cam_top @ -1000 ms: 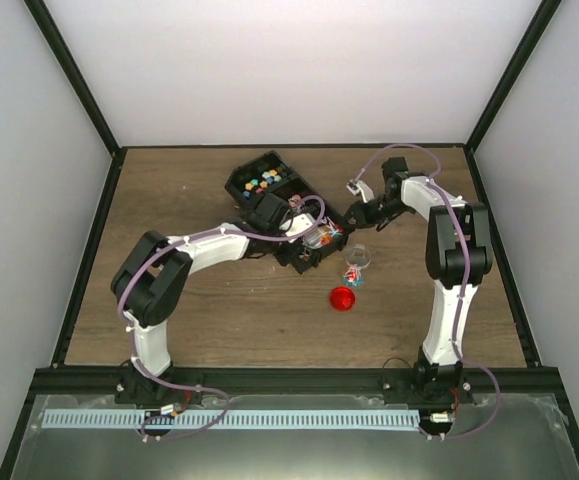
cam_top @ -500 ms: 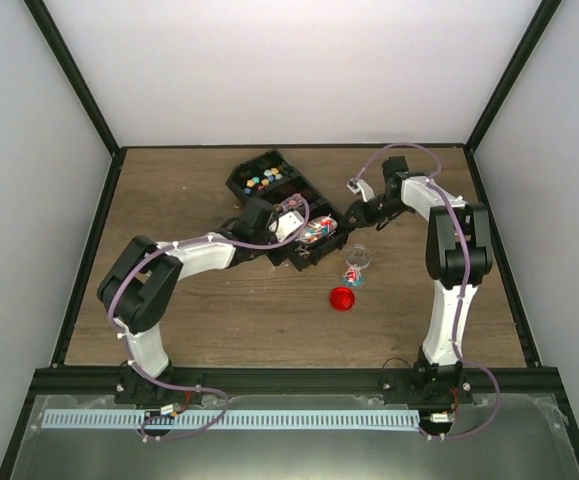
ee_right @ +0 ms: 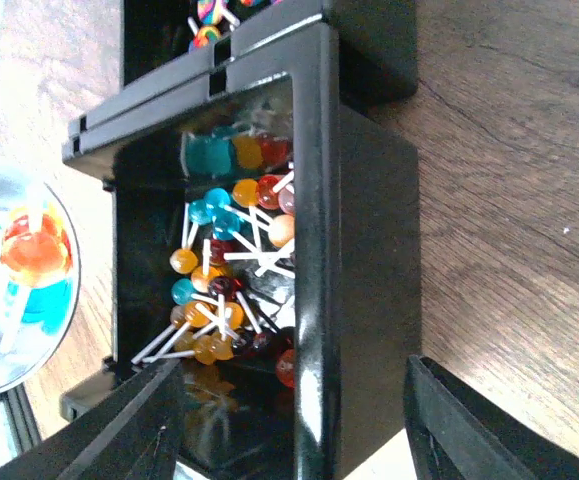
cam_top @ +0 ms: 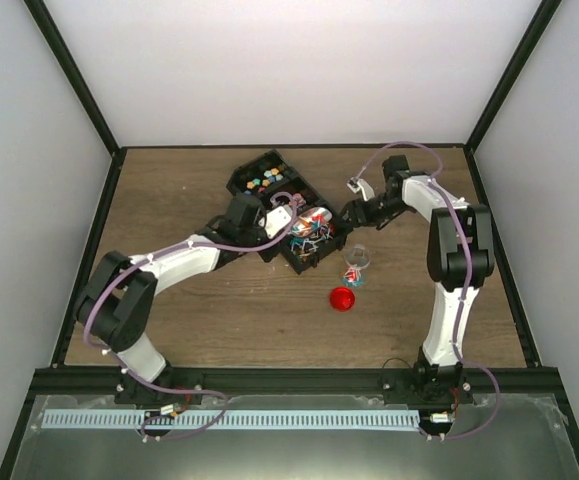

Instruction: Pack the candies

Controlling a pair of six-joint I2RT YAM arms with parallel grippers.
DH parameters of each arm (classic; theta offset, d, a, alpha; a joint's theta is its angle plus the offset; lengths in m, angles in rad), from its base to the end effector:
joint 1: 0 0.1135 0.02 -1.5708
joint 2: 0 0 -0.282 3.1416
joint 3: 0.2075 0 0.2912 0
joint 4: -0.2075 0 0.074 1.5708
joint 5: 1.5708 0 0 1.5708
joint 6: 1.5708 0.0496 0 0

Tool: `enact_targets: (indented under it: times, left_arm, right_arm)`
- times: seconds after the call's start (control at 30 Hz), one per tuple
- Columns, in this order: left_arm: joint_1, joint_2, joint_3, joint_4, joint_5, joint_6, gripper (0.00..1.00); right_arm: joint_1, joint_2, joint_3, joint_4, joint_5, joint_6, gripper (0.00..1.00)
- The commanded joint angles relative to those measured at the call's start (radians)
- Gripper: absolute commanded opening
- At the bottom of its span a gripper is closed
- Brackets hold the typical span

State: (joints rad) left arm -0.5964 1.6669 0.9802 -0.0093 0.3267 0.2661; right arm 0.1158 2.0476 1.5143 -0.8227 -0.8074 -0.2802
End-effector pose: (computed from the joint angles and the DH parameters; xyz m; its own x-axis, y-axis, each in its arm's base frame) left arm 0.3206 -0.2369 0.1824 -0.3183 0.5171 -0.7945 0.8493 0.5279 0.0033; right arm 0.4412 0.0874 0.1650 -0.8682 -0.2935 -0.4000 -0.4921 0.6117 0.6194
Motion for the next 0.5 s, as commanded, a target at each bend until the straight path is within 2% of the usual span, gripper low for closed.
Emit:
enact_targets:
  times: [0.0,0.3,0.47]
  left_arm:
    - [0.017,-0.063,0.013,-0.07,0.023,0.077,0.04]
    - [0.015,-0.182,0.094,-0.363,0.091,0.241,0.04]
    - [0.006,-0.204,0.163,-0.502,0.11,0.286,0.04]
  right_arm:
    - [0.003,-0.066,0.015,-0.006,-0.005,-0.005,0.67]
    - [-0.039,-0.129,0.04,-0.044,-0.027,-0.042,0.92]
    - [-0.073,-0.178,0.03,-0.105,-0.036,-0.09,0.93]
